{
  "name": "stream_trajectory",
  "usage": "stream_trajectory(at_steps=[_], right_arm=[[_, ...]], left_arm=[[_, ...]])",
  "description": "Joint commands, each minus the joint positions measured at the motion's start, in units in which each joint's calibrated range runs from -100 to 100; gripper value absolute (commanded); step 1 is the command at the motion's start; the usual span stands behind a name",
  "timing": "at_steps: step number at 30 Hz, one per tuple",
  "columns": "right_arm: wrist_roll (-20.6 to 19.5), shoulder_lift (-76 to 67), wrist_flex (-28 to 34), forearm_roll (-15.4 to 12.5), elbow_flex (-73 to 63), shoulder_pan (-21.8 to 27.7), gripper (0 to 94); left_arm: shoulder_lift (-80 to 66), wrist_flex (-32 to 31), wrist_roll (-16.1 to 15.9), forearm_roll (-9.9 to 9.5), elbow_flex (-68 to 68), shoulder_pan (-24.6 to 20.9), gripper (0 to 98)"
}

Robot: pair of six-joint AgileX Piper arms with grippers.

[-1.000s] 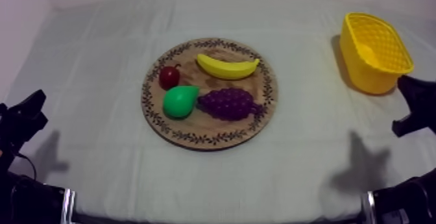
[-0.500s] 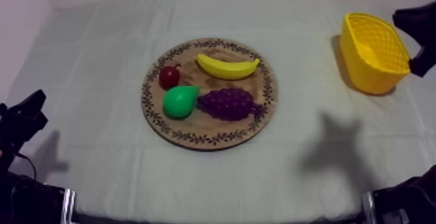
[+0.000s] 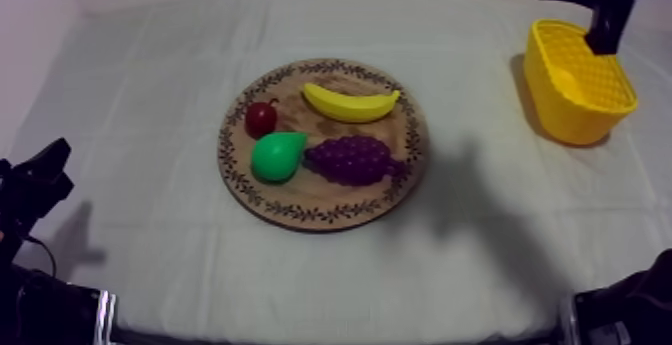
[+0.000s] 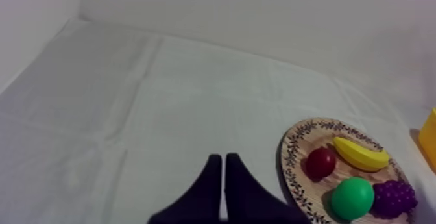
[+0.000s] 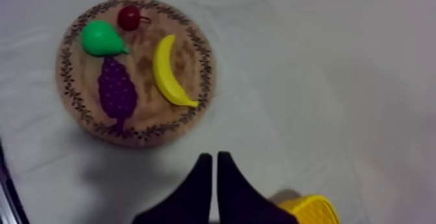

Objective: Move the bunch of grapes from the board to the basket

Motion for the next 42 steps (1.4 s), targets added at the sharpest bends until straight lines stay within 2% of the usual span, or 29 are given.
stream_trajectory(at_steps=[1,7,19,30,42], right_arm=[[-0.10,5.88,3.31,-0.21,-4.82,-1.42,0.7],[-0.98,15.55,9.76,-0.04,-13.09,-5.10,0.7],[-4.65,31.40,20.19,2.65,-26.19,-10.96,0.8],[-7.61,43.49,22.29,7.32,-32.69,-14.56,0.8],[-3.48,49.59,22.21,7.41,-32.30,-14.39,2.6]], left_arm=[[0.00,-0.05,-0.01,-0.03,-0.03,0.00,0.1],[0.00,-0.05,-0.01,-0.03,-0.03,0.00,0.1],[0.00,-0.05,-0.01,-0.03,-0.03,0.00,0.1],[0.00,-0.05,-0.01,-0.03,-0.03,0.00,0.1],[0.00,-0.05,-0.01,-0.03,-0.03,0.00,0.1]])
